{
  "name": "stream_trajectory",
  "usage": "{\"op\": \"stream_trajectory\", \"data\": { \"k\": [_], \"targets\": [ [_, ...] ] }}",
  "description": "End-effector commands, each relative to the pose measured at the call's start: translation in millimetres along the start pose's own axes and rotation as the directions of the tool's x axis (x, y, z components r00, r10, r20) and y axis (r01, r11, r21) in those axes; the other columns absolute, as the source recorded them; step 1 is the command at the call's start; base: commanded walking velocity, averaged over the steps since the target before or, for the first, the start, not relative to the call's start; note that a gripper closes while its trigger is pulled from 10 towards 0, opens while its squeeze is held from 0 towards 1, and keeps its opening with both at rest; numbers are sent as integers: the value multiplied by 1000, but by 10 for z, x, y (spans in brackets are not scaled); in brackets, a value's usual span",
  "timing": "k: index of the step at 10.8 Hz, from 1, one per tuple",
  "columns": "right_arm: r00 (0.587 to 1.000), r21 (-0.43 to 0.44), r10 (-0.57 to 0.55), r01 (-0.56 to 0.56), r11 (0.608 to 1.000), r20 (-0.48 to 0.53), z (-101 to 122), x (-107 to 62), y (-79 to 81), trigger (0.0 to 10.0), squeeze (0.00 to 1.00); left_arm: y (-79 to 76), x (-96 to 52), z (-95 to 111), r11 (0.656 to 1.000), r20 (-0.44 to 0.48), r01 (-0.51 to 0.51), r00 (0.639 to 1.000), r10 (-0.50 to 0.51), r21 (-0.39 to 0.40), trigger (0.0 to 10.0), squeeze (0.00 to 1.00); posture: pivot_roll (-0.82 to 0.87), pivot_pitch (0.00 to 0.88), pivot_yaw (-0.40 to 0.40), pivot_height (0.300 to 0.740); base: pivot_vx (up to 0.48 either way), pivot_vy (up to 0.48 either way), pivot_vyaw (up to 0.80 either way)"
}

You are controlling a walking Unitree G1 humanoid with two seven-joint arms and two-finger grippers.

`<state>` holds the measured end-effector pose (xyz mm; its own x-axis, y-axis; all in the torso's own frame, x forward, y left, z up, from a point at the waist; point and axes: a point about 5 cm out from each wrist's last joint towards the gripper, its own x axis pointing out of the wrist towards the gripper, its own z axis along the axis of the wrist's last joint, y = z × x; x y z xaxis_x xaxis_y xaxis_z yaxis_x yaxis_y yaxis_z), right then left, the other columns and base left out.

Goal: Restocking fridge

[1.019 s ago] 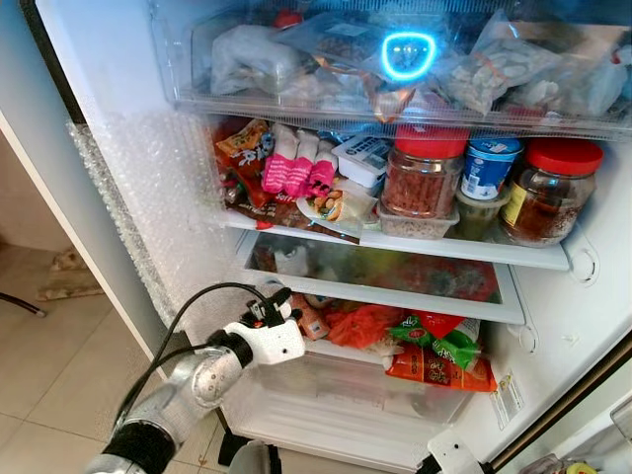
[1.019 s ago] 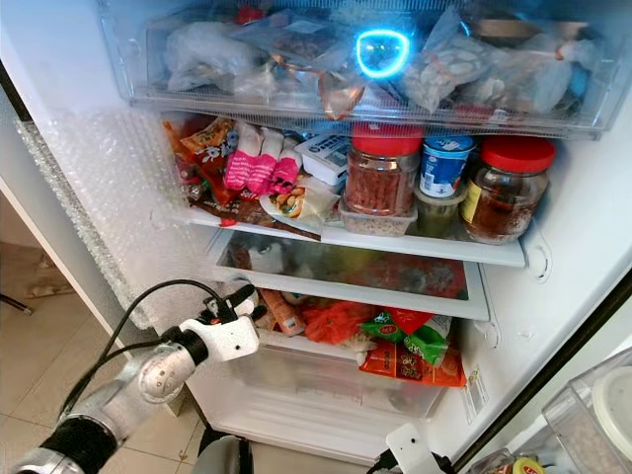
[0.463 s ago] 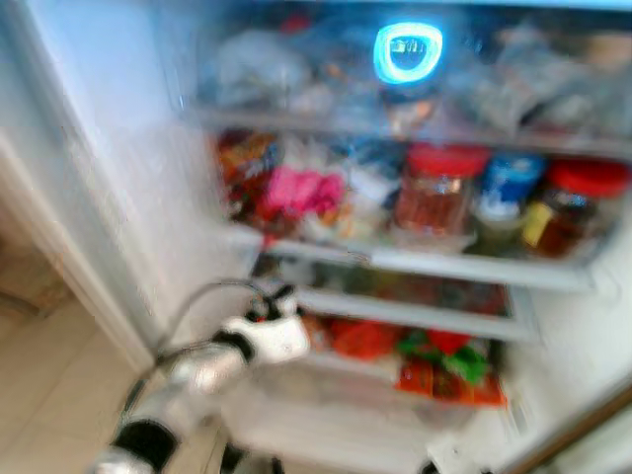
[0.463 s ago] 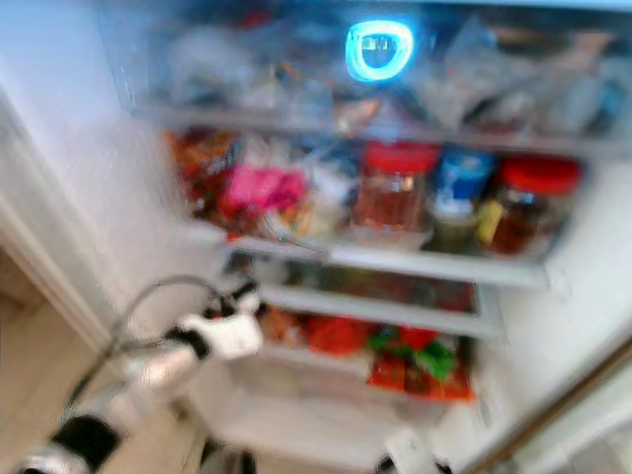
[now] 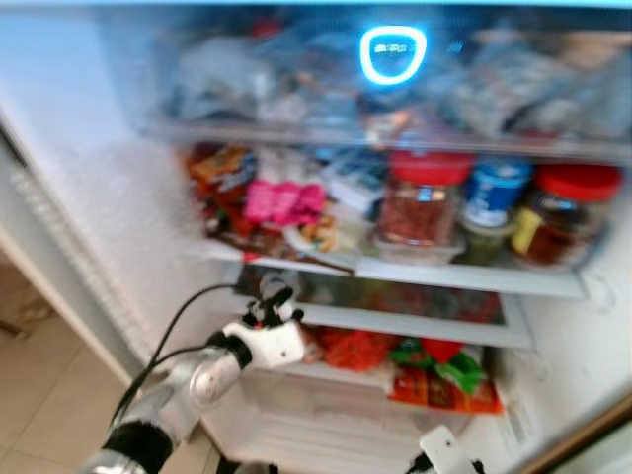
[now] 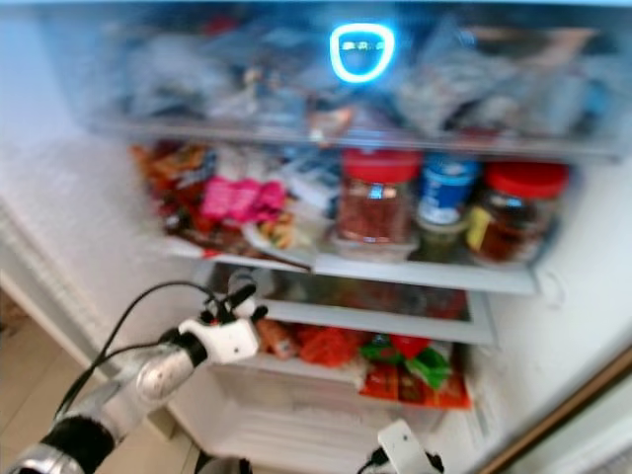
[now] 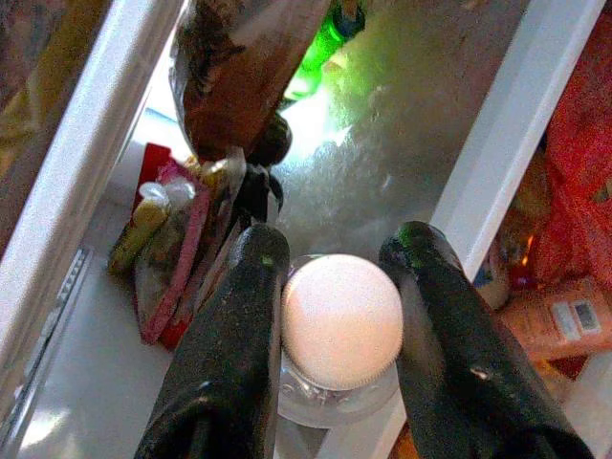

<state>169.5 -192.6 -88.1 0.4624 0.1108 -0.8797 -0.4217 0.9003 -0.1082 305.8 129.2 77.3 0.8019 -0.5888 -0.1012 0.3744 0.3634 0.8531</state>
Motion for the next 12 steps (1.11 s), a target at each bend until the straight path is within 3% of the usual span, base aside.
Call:
{"op": "stream_trajectory", "data": {
  "k": [1, 5, 8, 9, 12],
  "targets": [
    [989, 3, 35, -35, 999, -145, -376, -46, 126, 10000, 0, 45, -25, -73, 1000, -22, -5, 1000, 4, -11, 10000, 0, -53, 0, 33, 627, 0, 0, 0],
    [988, 19, 28, -25, 999, -152, -495, -87, 106, 10000, 0, 113, -144, -281, 998, -48, 14, 999, -12, 54, 10000, 0, -95, 10, 28, 627, 0, 0, 0],
    [983, 24, 15, -11, 1000, -183, -659, -147, 73, 10000, 0, 177, -100, -403, 993, -120, 7, 993, 7, 120, 10000, 0, -145, 69, 1, 627, 0, 0, 0],
    [983, 28, 11, -6, 1000, -183, -683, -156, 69, 10000, 0, 209, -75, -426, 993, -135, -9, 990, 26, 120, 10000, 984, -157, 79, 0, 627, 0, 0, 0],
    [981, 39, 9, -1, 999, -192, -720, -168, 75, 10000, 0, 280, -57, -449, 994, -146, -48, 987, 62, 102, 10000, 1000, -158, 86, 0, 627, 0, 0, 0]
  ]
}}
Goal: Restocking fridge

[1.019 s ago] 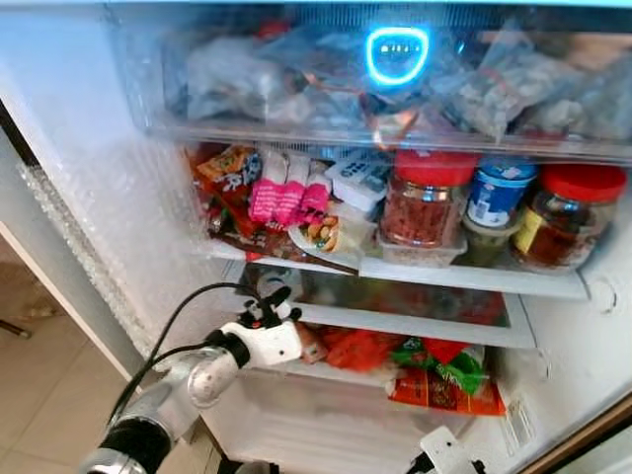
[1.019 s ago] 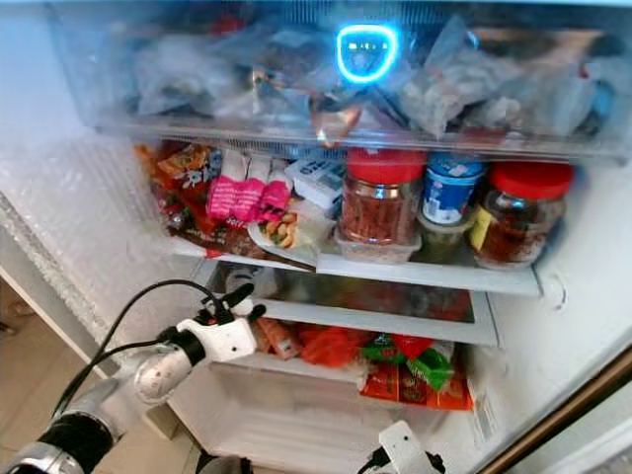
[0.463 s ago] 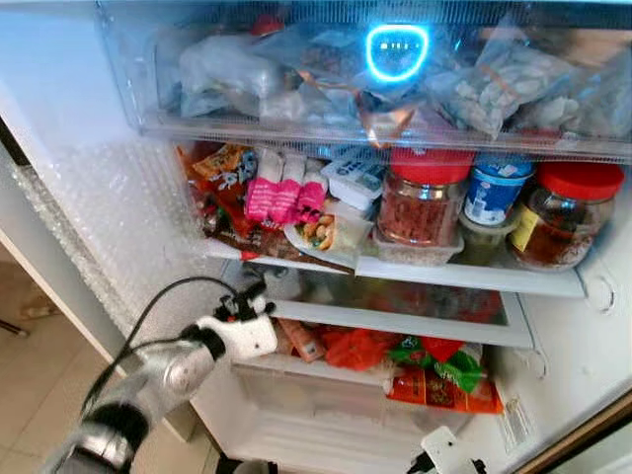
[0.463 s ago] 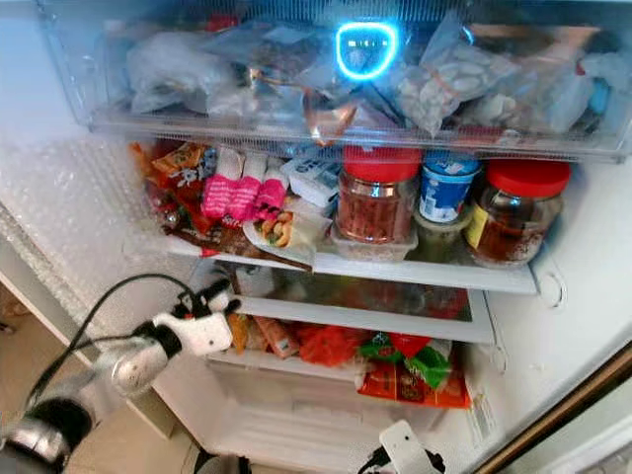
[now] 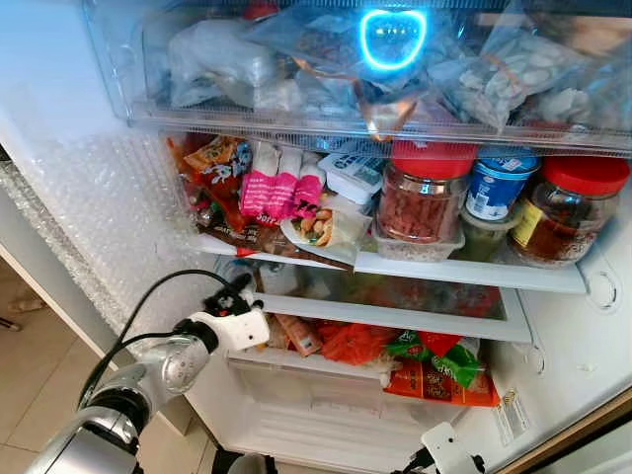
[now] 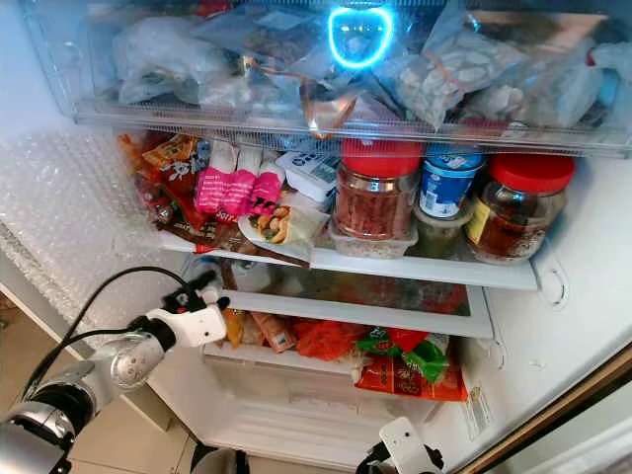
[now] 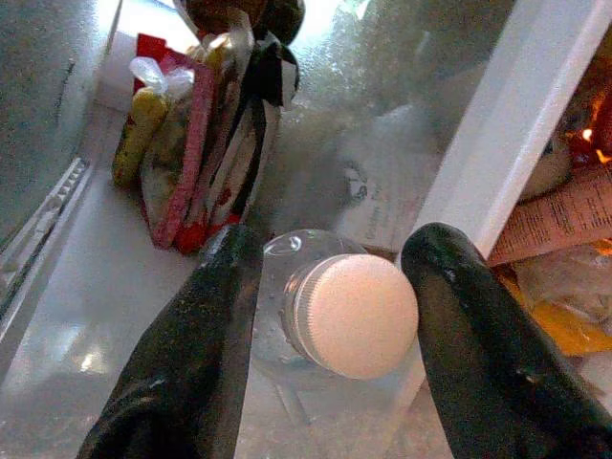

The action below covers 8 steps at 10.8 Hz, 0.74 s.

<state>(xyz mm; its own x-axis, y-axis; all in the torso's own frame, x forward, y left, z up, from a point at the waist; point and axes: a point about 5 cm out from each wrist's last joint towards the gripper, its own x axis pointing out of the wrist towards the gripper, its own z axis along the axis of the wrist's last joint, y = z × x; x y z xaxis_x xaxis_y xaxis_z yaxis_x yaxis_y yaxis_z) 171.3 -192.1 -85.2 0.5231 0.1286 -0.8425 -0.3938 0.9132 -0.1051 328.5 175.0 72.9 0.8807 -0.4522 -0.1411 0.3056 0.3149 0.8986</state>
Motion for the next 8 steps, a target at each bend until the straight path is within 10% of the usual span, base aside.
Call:
{"op": "stream_trajectory", "data": {
  "k": [1, 8],
  "targets": [
    [965, 14, 17, -13, 1000, -263, -737, -203, 69, 10000, 0, 55, 14, 1, 1000, 10, -13, 1000, 13, 4, 10000, 1000, -147, 84, 4, 627, 0, 0, 0],
    [966, 33, 11, -2, 999, -257, -707, -182, 103, 10000, 0, 206, 129, 97, 989, 37, -30, 999, 36, -146, 10000, 1000, -138, 70, 20, 627, 0, 0, 0]
  ]
}}
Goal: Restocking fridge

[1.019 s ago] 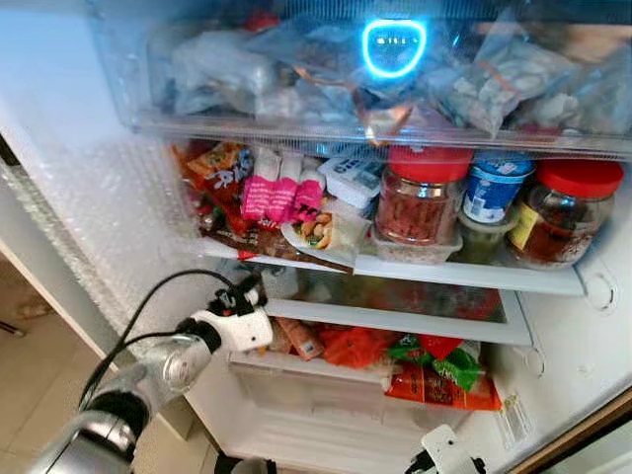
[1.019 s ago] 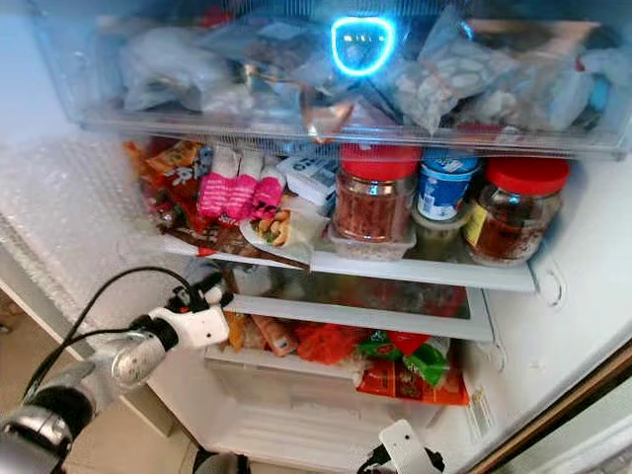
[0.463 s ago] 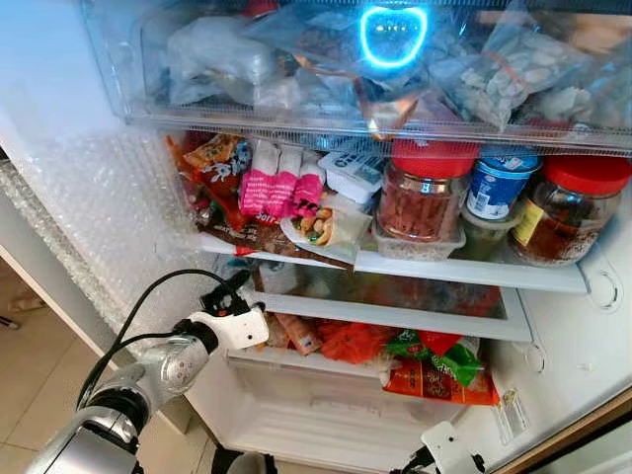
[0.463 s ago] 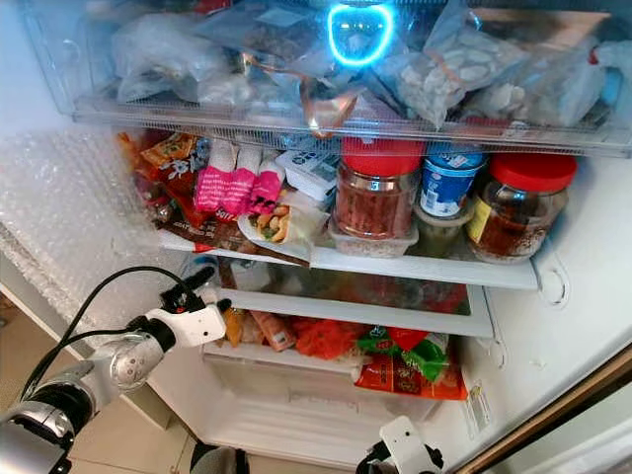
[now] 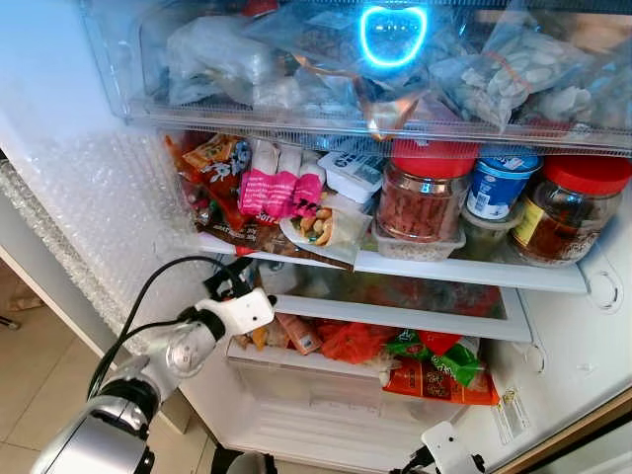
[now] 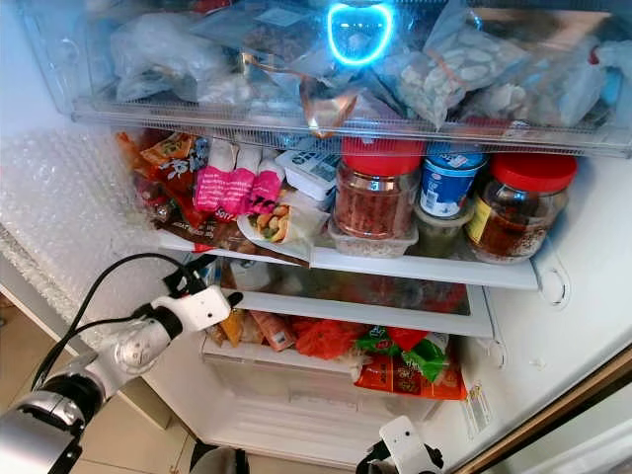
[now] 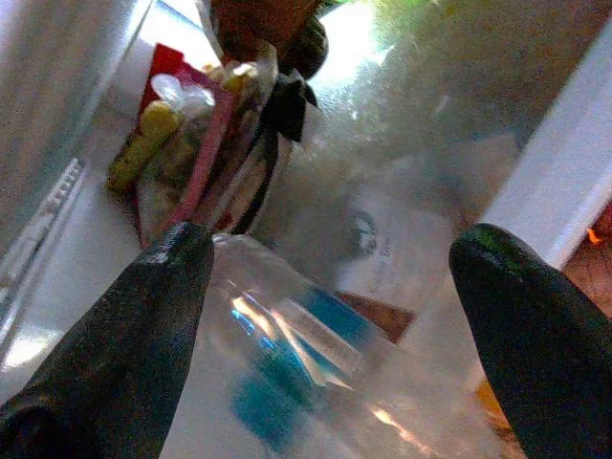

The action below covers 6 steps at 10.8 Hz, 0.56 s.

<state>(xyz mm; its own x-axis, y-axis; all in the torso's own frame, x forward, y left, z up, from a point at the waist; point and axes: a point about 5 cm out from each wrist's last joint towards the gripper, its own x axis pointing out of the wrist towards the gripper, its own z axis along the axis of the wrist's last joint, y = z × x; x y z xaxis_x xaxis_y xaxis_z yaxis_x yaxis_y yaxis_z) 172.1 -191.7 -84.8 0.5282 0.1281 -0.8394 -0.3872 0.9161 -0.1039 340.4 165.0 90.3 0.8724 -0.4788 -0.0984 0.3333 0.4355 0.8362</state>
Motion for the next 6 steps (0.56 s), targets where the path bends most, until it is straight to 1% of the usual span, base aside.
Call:
{"op": "stream_trajectory", "data": {
  "k": [1, 2, 3, 4, 5, 6],
  "targets": [
    [965, 26, 8, -2, 1000, -261, -714, -187, 95, 10000, 0, 64, 40, 40, 1000, 19, -6, 1000, 6, 11, 10000, 1000, -137, 65, 20, 627, 0, 0, 0],
    [966, 28, 3, 4, 1000, -260, -709, -184, 94, 10000, 0, 81, 62, 64, 1000, 26, 3, 1000, -3, 0, 10000, 1000, -136, 64, 23, 627, 0, 0, 0],
    [966, 30, 1, 7, 1000, -258, -701, -180, 96, 10000, 0, 20, 61, 97, 997, 51, 77, 996, -75, -30, 10000, 0, -133, 62, 25, 627, 0, 0, 0],
    [967, 32, 1, 7, 999, -257, -697, -178, 98, 10000, 0, -14, 28, 65, 991, 40, 99, 995, -95, -95, 10000, 0, -128, 58, 29, 627, 0, 0, 0],
    [967, 36, 2, 8, 999, -254, -685, -172, 99, 10000, 0, -74, -59, -66, 965, -29, 77, 996, -87, -249, 10000, 0, -105, 49, 28, 627, 0, 0, 0],
    [968, 35, 3, 6, 999, -253, -673, -168, 97, 10000, 0, -155, -166, -180, 916, -80, 30, 995, -68, -400, 10000, 0, -94, 42, 26, 627, 0, 0, 0]
  ]
}}
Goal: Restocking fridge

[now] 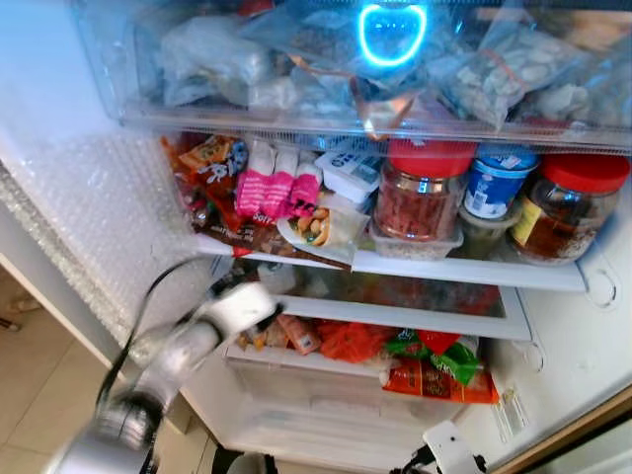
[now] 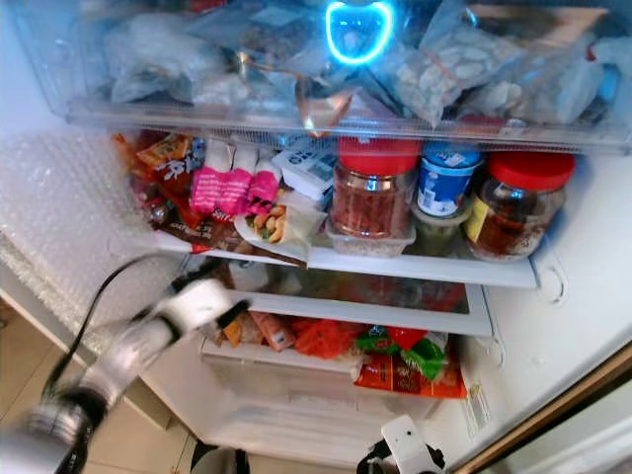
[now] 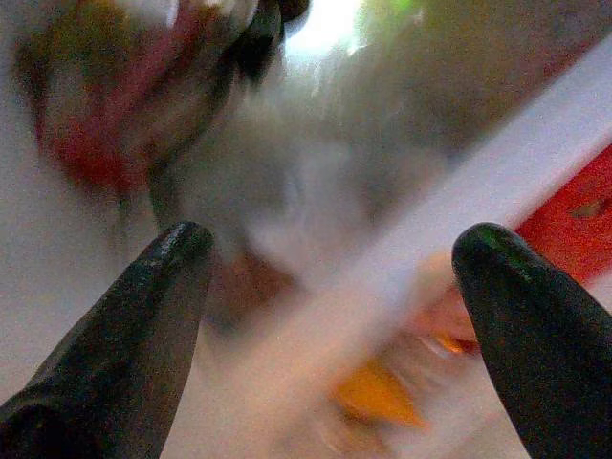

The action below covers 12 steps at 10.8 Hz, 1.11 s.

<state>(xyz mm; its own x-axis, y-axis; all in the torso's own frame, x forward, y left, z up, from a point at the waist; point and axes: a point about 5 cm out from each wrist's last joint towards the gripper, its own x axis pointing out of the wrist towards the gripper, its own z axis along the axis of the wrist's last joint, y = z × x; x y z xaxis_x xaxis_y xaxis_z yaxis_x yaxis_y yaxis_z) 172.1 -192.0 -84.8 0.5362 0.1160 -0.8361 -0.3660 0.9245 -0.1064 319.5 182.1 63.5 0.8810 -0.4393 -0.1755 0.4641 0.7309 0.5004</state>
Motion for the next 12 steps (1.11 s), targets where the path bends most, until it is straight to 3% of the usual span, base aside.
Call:
{"op": "stream_trajectory", "data": {
  "k": [1, 4, 6, 7, 9, 12],
  "targets": [
    [967, 13, 12, -9, 1000, -254, -654, -164, 81, 10000, 0, -63, -121, -144, 995, -34, -9, 999, 5, -104, 10000, 0, -90, 31, 28, 627, 0, 0, 0],
    [969, 11, -9, 12, 1000, -246, -601, -145, 47, 10000, 0, -140, -280, -19, 968, 90, -102, 988, 126, -230, 10000, 0, -67, 0, 33, 627, 0, 0, 0],
    [970, 20, -12, 17, 1000, -243, -573, -134, 43, 10000, 0, -293, -481, -86, 929, 48, -124, 988, 150, -349, 10000, 0, -44, 0, 34, 627, 0, 0, 0],
    [971, 20, -12, 18, 1000, -241, -553, -126, 38, 10000, 0, -382, -609, -172, 895, -7, -150, 987, 162, -421, 10000, 0, -24, 0, 31, 627, 0, 0, 0],
    [971, 15, -11, 15, 1000, -237, -520, -113, 41, 10000, 0, -537, -797, -345, 884, -130, -138, 988, 88, -448, 10000, 0, -10, 0, 35, 627, 0, 0, 0],
    [972, 24, -12, 18, 1000, -236, -491, -98, 58, 10000, 0, -608, -939, -774, 797, -391, -323, 913, 119, -511, 10000, 0, -15, 0, 43, 627, 0, 0, 0]
  ]
}}
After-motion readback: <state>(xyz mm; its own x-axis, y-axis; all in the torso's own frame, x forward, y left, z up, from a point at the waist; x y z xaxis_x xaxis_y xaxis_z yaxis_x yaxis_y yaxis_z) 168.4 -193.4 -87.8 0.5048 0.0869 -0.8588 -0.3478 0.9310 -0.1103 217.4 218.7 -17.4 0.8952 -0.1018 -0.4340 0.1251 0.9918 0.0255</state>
